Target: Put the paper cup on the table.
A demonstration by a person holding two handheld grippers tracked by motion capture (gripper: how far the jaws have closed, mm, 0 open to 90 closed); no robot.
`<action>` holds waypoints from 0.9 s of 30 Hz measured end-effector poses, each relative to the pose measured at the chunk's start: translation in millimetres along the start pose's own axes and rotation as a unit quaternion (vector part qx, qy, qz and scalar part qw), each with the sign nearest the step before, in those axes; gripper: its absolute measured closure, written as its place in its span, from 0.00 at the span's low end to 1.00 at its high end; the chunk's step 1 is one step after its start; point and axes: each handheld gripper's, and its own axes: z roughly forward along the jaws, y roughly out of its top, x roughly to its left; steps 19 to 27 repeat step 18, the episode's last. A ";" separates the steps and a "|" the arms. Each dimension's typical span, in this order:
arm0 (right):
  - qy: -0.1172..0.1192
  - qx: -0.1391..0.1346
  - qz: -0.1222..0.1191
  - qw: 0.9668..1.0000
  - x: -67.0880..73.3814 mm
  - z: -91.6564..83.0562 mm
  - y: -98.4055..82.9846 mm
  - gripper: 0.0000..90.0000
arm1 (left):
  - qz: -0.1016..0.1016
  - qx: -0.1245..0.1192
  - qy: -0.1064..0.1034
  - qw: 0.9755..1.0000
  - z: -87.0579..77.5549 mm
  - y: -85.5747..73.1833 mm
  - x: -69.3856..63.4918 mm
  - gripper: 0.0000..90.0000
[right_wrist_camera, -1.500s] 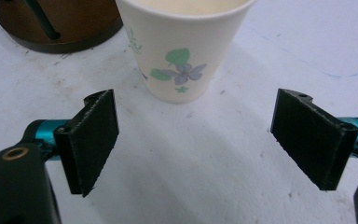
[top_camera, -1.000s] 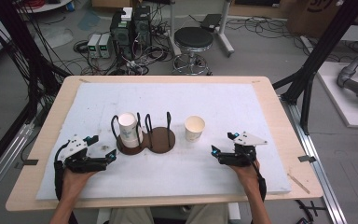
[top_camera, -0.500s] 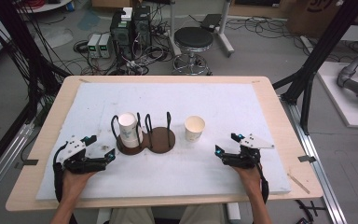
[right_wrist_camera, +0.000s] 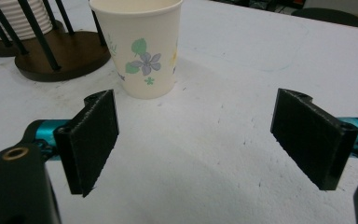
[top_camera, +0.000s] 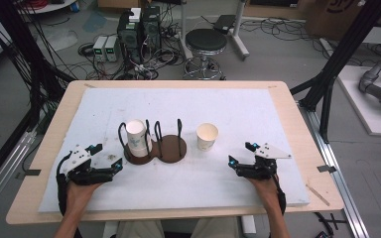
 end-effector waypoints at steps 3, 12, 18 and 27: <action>0.004 -0.002 0.004 1.000 -0.9 -0.3 -0.2 0.17 | 0.000 -0.001 -0.001 1.000 0.0 -0.1 -0.1 0.06; 0.008 0.002 0.010 1.000 -1.8 -0.2 -0.1 0.17 | 0.003 0.002 -0.002 1.000 0.6 0.2 -0.3 0.06; 0.012 0.004 0.007 1.000 -2.3 0.8 0.2 0.17 | 0.000 0.009 -0.004 1.000 2.0 0.7 0.2 0.06; 0.012 0.004 0.007 1.000 -2.3 0.8 0.2 0.17 | 0.000 0.009 -0.004 1.000 2.0 0.7 0.2 0.06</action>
